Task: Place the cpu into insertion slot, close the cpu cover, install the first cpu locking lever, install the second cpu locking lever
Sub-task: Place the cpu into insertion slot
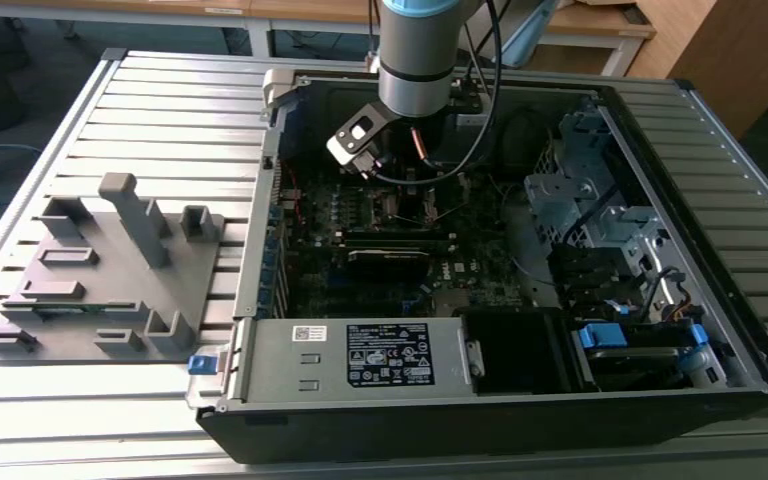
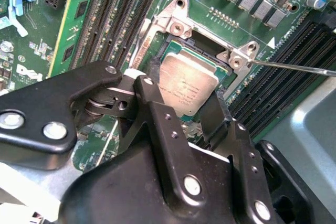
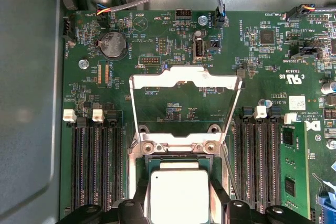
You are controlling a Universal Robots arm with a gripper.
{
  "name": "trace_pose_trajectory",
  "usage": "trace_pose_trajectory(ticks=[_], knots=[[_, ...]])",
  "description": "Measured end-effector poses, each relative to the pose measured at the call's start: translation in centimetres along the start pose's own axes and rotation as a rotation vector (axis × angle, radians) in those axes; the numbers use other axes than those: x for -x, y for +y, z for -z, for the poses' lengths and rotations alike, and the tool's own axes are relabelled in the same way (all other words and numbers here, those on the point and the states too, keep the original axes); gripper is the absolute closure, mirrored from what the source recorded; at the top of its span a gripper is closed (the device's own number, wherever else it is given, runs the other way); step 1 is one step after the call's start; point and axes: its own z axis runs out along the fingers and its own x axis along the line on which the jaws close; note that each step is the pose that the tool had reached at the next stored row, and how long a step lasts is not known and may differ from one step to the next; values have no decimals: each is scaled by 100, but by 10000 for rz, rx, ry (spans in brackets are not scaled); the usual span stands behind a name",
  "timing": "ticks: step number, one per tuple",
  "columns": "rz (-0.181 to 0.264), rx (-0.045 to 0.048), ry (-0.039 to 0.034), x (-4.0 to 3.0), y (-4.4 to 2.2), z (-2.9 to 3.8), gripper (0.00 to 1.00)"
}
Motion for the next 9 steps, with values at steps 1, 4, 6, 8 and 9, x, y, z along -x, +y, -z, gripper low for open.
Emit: trace_pose_trajectory(ticks=[1,4,6,8,9], knots=[[0,0,0,0,0,0,46],[0,0,1,0,0,0,46],[-1,0,1,0,0,0,46],[-1,0,2,0,0,0,46],[-1,0,2,0,0,0,46]])
